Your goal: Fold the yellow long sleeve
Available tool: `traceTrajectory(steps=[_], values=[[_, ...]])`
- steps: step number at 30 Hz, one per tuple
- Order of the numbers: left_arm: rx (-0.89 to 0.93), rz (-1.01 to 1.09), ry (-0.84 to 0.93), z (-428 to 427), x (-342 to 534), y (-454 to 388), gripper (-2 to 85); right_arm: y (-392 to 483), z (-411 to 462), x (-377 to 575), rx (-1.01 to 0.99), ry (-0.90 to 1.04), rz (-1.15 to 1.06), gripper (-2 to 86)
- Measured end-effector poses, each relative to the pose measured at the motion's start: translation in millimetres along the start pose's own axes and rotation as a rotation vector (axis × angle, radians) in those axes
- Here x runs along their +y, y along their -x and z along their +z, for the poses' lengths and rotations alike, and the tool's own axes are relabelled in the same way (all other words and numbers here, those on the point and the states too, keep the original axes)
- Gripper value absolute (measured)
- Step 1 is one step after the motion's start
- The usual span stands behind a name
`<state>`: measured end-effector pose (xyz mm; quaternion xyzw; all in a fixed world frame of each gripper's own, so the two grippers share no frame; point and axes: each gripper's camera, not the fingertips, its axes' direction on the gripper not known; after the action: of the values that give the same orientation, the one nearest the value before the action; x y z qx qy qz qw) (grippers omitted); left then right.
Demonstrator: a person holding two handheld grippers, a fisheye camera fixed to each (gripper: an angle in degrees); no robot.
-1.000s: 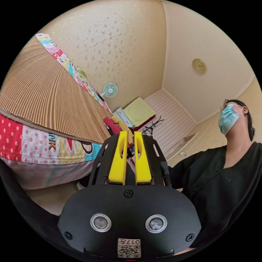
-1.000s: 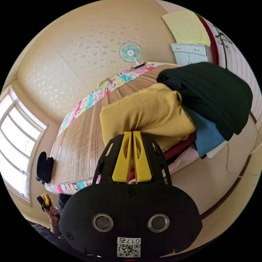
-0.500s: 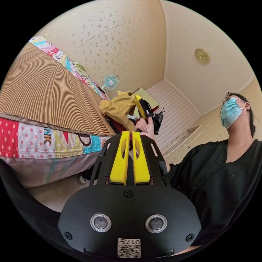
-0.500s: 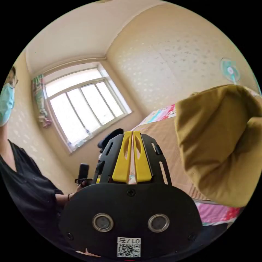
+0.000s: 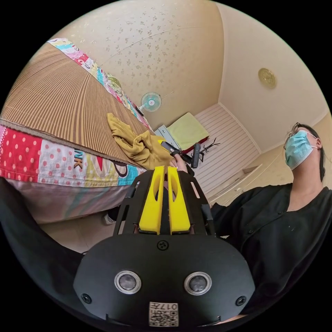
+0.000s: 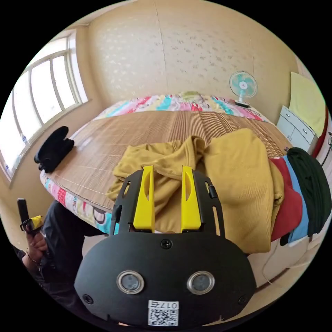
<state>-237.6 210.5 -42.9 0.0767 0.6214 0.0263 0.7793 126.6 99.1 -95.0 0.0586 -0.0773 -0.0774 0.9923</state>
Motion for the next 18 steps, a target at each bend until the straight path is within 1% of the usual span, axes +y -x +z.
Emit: traceTrajectory(steps=[1, 2, 3, 6, 8, 9, 10, 11, 12, 14, 16, 18], values=[[0.001, 0.0, 0.012, 4.5, -0.2, 0.0, -0.7, -4.3, 40.9, -0.6, 0.006, 0.172, -0.012, 7.7], [0.001, 0.0, 0.019, 6.7, -0.1, -0.1, -0.7, -6.4, 41.9, 7.4, -0.037, 0.071, 0.01, 5.5], [0.001, 0.001, 0.039, 11.2, 0.0, -0.7, -0.8, -6.7, 38.7, 10.7, -0.051, 0.043, 0.025, 5.2], [0.001, 0.025, 0.122, 23.6, -0.7, -3.1, -0.9, 2.6, 21.0, 23.6, -0.159, 0.05, 0.079, 3.9], [-0.02, 0.031, 0.171, 30.5, -1.7, -2.7, -1.0, 17.0, -8.8, 50.4, -0.339, -0.04, 0.11, 3.4], [-0.03, 0.032, 0.197, 34.9, -2.7, -1.2, -1.0, 21.2, -14.6, 57.8, -0.384, -0.055, 0.114, 3.4], [-0.029, 0.03, 0.212, 39.0, -4.2, 1.3, -1.0, 31.5, -22.6, 71.6, -0.473, -0.073, 0.101, 3.3], [-0.025, 0.027, 0.216, 40.9, -5.0, 2.8, -1.0, 45.7, -24.3, 83.0, -0.54, -0.062, 0.054, 3.2], [-0.008, 0.028, 0.224, 45.6, -7.0, 5.6, -1.0, 53.6, -22.2, 86.9, -0.555, -0.038, 0.021, 3.1], [0.021, 0.035, 0.256, 56.7, -11.1, 8.4, -1.0, 84.0, -2.8, 94.6, -0.505, 0.151, -0.167, 3.0], [0.035, 0.046, 0.304, 73.5, -16.6, 7.2, -1.0, 94.1, 1.1, 94.9, -0.477, 0.232, -0.286, 2.9], [0.042, 0.061, 0.327, 84.0, -19.9, 2.8, -1.0, 88.6, -13.9, 86.3, -0.481, 0.194, -0.31, 3.0]])
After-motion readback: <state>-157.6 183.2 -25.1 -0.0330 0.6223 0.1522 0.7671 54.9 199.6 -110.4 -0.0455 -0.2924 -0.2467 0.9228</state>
